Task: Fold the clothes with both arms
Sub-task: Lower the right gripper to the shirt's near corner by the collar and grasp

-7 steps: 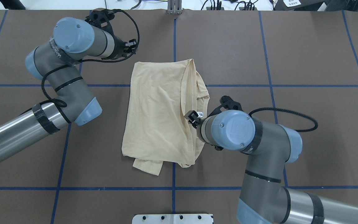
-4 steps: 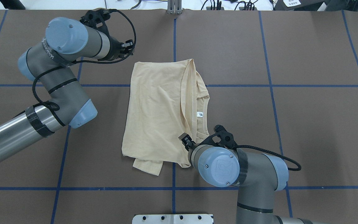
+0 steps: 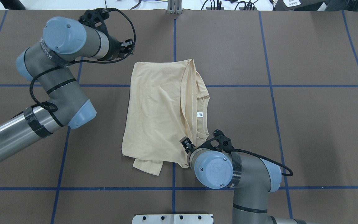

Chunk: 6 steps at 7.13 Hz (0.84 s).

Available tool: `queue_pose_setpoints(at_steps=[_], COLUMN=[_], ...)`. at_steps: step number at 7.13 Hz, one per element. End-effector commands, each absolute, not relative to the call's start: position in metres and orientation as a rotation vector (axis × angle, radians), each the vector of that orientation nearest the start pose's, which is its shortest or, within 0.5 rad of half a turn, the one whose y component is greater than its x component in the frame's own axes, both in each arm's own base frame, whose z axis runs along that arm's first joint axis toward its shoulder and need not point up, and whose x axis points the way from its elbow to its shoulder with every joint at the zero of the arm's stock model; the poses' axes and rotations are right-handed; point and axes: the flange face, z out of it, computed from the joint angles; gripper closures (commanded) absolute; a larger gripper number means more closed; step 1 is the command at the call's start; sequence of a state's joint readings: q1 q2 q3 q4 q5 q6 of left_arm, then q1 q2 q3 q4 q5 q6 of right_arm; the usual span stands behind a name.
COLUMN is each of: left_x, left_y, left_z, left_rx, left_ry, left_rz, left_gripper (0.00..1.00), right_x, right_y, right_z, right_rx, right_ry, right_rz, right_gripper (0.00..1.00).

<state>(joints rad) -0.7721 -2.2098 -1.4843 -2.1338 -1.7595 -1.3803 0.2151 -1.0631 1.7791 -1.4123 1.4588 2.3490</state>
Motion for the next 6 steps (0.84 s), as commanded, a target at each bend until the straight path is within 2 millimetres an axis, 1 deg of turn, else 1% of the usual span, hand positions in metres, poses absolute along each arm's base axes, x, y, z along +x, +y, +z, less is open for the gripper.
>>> queue_pose_setpoints(at_steps=[1,2,3,4,6], left_x=[0.4352,0.434,0.4327,0.4326,0.4326], left_y=[-0.5833,-0.5838,-0.5823,-0.5823,-0.5823], left_z=[0.2527,0.252,0.2485,0.2485,0.2485], left_rx=[0.367,0.37,0.372,0.372,0.372], left_ry=[1.071,1.071,1.078,1.078,1.078], left_rz=[-0.414,-0.416,-0.413,-0.413,-0.413], left_gripper=[0.58,0.58,0.58,0.58,0.58], right_x=[-0.5994,-0.6006,-0.6002,-0.5994,-0.5982], right_y=[-0.2786,-0.2778,-0.2787,-0.2784,-0.2782], right_z=[0.2657,0.267,0.2668,0.2655,0.2635], right_rx=[-0.152,-0.152,-0.153,-0.159,-0.161], right_ry=[-0.913,-0.909,-0.911,-0.914,-0.918], right_rz=[0.978,0.977,0.979,0.987,0.987], right_gripper=[0.41,0.48,0.65,1.0,1.0])
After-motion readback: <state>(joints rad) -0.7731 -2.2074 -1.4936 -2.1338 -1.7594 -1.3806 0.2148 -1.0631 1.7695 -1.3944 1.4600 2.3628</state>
